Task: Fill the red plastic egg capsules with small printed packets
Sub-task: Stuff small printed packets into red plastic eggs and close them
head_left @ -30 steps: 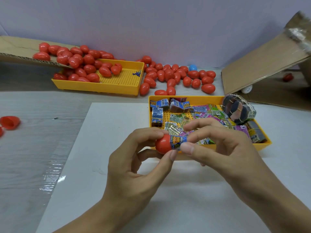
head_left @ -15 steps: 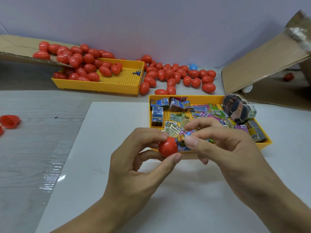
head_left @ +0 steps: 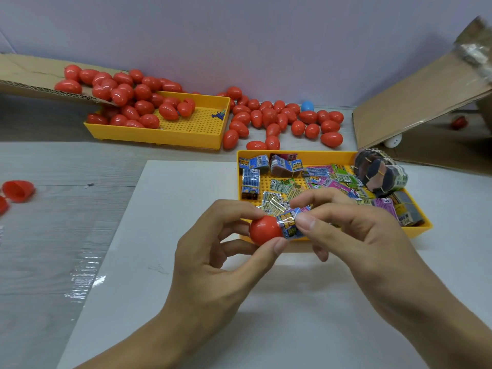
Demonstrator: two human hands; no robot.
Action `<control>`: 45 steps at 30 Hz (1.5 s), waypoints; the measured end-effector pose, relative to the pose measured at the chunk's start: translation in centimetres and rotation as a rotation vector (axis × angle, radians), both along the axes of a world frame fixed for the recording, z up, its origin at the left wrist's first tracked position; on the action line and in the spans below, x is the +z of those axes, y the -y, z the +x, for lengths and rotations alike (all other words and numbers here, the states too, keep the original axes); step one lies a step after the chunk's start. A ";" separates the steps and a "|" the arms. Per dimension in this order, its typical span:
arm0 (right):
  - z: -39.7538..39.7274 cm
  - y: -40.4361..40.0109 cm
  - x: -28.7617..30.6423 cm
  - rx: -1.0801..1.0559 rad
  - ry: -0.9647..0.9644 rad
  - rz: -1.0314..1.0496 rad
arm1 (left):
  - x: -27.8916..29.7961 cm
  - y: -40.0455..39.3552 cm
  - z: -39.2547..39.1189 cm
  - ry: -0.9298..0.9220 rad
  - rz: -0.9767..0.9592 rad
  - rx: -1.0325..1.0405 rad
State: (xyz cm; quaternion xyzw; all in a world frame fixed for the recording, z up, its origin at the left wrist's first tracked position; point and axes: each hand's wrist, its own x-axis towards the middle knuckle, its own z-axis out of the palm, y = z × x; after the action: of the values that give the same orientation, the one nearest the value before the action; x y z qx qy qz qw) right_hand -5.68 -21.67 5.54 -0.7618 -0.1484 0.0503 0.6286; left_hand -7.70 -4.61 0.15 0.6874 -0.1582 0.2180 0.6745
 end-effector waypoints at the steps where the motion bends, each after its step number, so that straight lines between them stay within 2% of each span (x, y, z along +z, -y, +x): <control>1: 0.0 0.0 -0.1 0.004 -0.014 0.013 | 0.0 0.0 0.0 -0.002 0.002 -0.002; 4: 0.0 0.0 -0.2 0.013 -0.083 0.063 | -0.1 -0.1 0.0 -0.002 0.021 -0.007; 11: -0.2 -0.4 0.2 -0.020 -0.014 0.003 | -0.2 -0.1 0.1 0.001 0.020 -0.026; 19: -0.1 -0.1 -0.5 -0.031 -0.027 -0.017 | -0.3 -0.2 0.1 0.027 0.024 -0.032; 27: 0.3 0.2 -0.5 0.009 -0.168 0.134 | -0.3 -0.1 -0.2 0.096 0.056 0.023; 33: 0.5 0.3 -0.5 -0.001 -0.247 0.166 | -0.1 0.1 -0.4 0.161 0.115 0.052; 45: 0.3 0.2 -0.2 0.002 -0.333 0.216 | -0.2 0.0 -0.3 0.135 0.073 0.080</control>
State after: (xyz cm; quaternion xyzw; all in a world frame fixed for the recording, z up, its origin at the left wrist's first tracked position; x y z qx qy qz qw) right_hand -5.34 -21.86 5.34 -0.6708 -0.0476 0.1599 0.7226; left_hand -7.97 -4.62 -0.07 0.7011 -0.1835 0.2846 0.6275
